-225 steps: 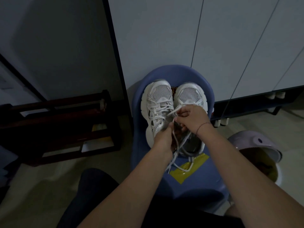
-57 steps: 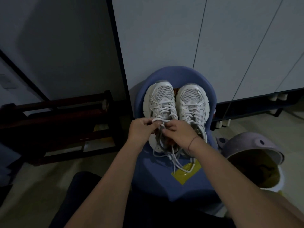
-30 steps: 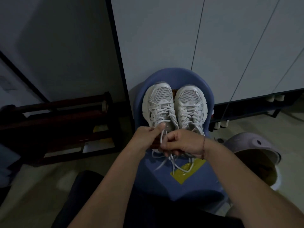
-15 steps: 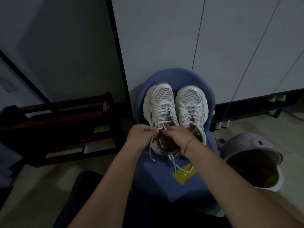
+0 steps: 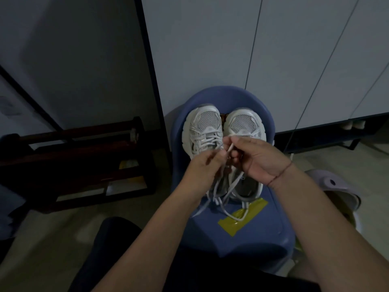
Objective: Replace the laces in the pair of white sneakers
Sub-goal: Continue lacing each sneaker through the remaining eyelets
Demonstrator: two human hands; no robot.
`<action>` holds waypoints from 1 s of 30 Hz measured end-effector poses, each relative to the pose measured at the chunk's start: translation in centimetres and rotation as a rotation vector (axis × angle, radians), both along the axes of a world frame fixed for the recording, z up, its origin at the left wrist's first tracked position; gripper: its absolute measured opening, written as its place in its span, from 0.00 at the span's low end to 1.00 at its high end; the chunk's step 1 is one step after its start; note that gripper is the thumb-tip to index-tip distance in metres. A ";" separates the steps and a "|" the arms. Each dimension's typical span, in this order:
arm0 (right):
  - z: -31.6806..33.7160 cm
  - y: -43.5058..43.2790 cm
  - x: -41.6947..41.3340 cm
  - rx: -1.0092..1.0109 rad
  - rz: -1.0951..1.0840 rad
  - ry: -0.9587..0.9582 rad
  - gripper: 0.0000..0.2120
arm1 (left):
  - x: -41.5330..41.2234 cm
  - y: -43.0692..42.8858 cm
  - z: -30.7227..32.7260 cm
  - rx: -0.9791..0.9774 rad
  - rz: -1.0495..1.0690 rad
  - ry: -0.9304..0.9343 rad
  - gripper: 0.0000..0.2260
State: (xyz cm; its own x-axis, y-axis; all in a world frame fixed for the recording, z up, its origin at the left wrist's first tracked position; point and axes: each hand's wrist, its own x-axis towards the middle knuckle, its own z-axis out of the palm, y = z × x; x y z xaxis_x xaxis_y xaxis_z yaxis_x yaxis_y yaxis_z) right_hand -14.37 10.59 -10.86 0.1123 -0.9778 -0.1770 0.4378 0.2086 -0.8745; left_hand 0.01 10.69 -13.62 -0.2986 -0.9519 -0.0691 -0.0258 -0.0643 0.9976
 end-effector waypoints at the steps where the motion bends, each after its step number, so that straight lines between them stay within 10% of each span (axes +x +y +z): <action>1: 0.0 -0.2 -0.1 0.020 -0.057 -0.065 0.15 | 0.0 0.0 -0.1 0.005 -0.053 -0.030 0.09; 6: -0.8 -1.4 -1.6 0.162 -0.278 -0.425 0.09 | 0.7 -0.1 -0.2 0.030 -0.095 -0.157 0.14; 13: -1.9 -0.3 0.5 0.024 0.038 0.463 0.09 | 0.7 0.1 -0.2 -0.006 -0.046 -0.140 0.15; 20: -1.2 -1.7 -2.4 0.075 -0.355 0.128 0.12 | 0.9 -0.3 -0.4 0.014 -0.041 -0.166 0.15; 25: -2.0 -0.3 -0.6 0.048 0.020 0.487 0.08 | 0.4 -0.3 -0.6 -0.008 -0.014 -0.170 0.12; 30: -2.1 -0.6 -1.1 -0.018 -0.105 0.594 0.07 | -0.4 -0.3 -0.8 0.047 0.009 -0.126 0.11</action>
